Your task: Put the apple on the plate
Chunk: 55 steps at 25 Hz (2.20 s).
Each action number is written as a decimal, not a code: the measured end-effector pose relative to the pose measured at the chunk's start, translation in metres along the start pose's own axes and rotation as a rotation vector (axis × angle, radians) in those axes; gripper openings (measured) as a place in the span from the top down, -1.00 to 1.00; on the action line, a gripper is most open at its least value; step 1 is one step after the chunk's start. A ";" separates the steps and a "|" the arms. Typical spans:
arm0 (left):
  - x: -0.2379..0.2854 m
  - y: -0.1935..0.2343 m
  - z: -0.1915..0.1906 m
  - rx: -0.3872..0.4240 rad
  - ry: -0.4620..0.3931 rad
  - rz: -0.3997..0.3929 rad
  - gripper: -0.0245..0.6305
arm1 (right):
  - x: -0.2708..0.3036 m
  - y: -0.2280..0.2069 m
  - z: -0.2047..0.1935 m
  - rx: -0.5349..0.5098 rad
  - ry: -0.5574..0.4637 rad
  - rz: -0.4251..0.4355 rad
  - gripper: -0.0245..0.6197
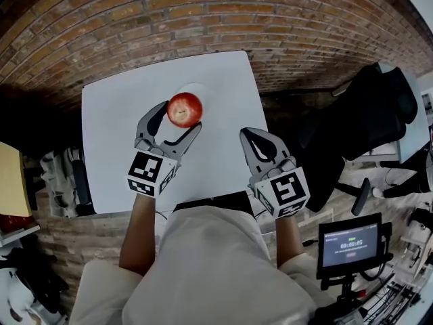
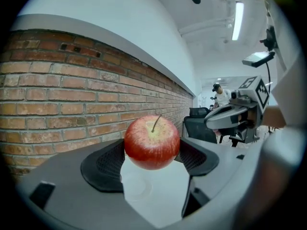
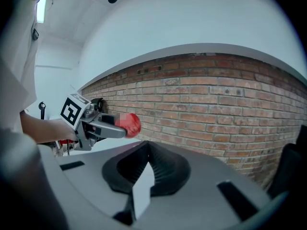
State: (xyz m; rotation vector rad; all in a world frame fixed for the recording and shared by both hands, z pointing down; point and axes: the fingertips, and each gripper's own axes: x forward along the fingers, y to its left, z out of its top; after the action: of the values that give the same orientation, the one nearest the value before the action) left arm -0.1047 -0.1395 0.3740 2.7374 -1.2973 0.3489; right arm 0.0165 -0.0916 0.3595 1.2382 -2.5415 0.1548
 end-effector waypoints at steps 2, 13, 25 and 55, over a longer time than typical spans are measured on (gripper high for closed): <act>0.007 0.002 -0.003 -0.007 0.010 0.006 -0.19 | 0.004 -0.004 -0.002 0.012 -0.001 0.005 0.92; 0.049 0.018 -0.019 -0.051 0.040 0.051 -0.19 | 0.035 -0.039 -0.015 0.034 0.018 0.017 0.92; 0.074 0.044 -0.058 -0.122 0.066 0.115 -0.19 | 0.071 -0.058 -0.023 0.053 0.032 0.041 0.92; 0.149 0.068 -0.154 -0.209 0.201 0.154 -0.19 | 0.118 -0.089 -0.087 0.136 0.155 0.096 0.92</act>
State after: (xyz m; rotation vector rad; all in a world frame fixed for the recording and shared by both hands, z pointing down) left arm -0.0918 -0.2670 0.5584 2.3719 -1.4058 0.4587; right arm 0.0377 -0.2151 0.4758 1.1042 -2.4902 0.4345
